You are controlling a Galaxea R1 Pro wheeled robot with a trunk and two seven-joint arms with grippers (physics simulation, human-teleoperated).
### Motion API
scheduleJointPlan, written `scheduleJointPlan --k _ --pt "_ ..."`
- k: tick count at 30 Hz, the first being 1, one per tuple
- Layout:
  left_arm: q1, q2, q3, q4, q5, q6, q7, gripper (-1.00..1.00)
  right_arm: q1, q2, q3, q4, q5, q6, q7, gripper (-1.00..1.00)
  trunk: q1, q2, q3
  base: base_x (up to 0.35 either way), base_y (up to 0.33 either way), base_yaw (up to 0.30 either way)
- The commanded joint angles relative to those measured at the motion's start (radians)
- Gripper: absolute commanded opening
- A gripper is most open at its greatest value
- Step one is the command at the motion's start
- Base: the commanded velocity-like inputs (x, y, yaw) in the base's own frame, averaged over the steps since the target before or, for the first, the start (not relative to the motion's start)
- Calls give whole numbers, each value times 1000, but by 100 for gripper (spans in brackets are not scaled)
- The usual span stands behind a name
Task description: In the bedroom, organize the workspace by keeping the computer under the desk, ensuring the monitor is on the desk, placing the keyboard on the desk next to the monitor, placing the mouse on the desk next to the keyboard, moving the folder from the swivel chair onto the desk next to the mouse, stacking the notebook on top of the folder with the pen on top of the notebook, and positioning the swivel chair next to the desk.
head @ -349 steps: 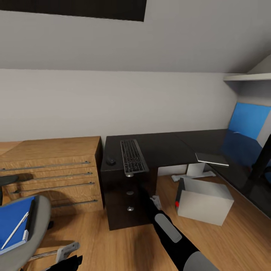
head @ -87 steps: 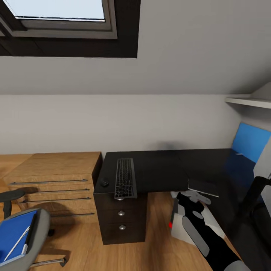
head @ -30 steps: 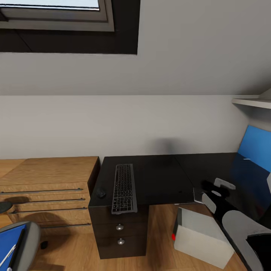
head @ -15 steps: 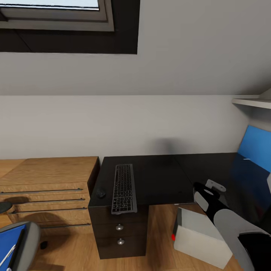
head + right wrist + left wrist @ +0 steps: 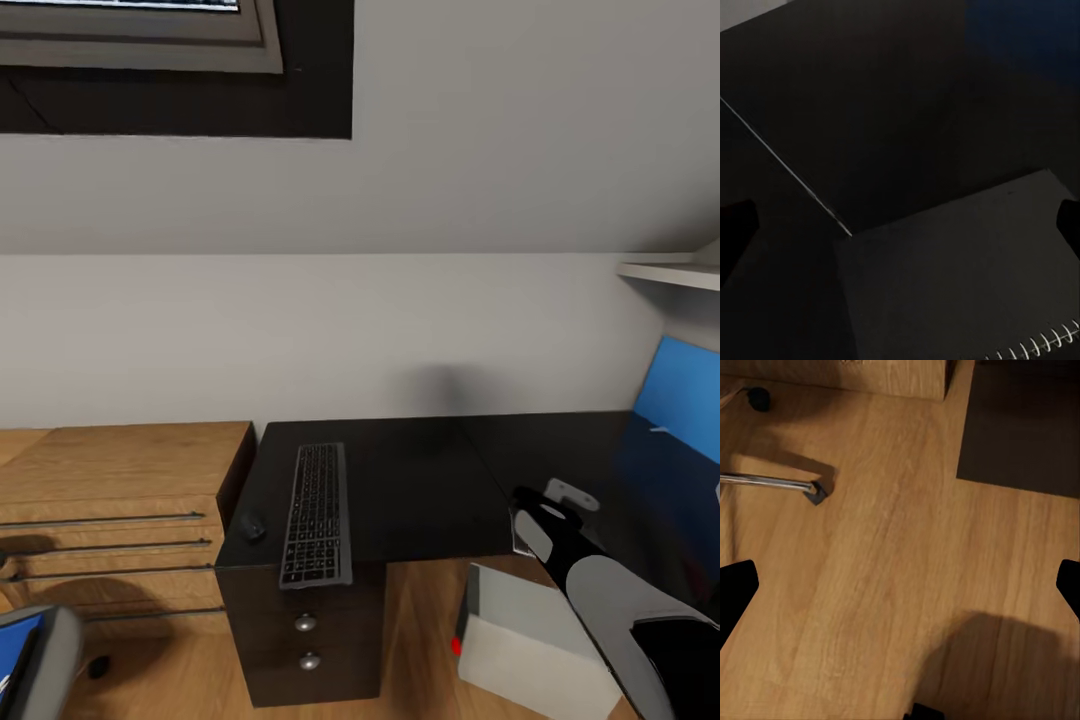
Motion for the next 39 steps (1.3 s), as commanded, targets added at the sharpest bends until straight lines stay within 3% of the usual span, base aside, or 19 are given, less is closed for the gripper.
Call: scheduleJointPlan --k 1,3,7,20,25,32,36,37,39 --pt "-1 1 -8 0 7 -2 7 100 -1 -1 8 1 -10 -6 -4 100 0 -1 -1 242 -60 0" --pt "-1 2 -9 1 7 -1 7 100 -1 -1 7 1 -10 -6 -3 100 0 -1 -1 269 -65 0" --pt "-1 12 -6 81 9 -16 6 100 -1 -1 8 1 -6 -9 -2 100 0 -1 -1 314 -75 0" --pt "-1 21 -7 269 7 -293 -6 100 0 -1 7 1 -5 -12 -4 100 0 -1 -1 226 -20 0" --pt "-1 20 -7 288 8 -336 -34 100 0 -1 8 1 -5 -9 -5 100 0 -1 -1 41 -1 0" --pt "-1 21 -6 289 9 -338 -35 100 1 -11 6 19 -5 -13 -4 100 0 -1 -1 2 0 0" --pt "-1 20 -6 289 10 -338 -35 100 1 -33 6 42 -6 -12 -3 100 0 -1 -1 0 0 0" --pt "-1 19 -5 289 10 -339 -35 100 1 -106 -3 61 -30 -5 1 100 0 -1 -1 0 0 0" --pt "-1 20 -5 289 11 -339 -35 100 1 -115 -7 75 -50 -4 1 100 0 -1 -1 0 0 0"
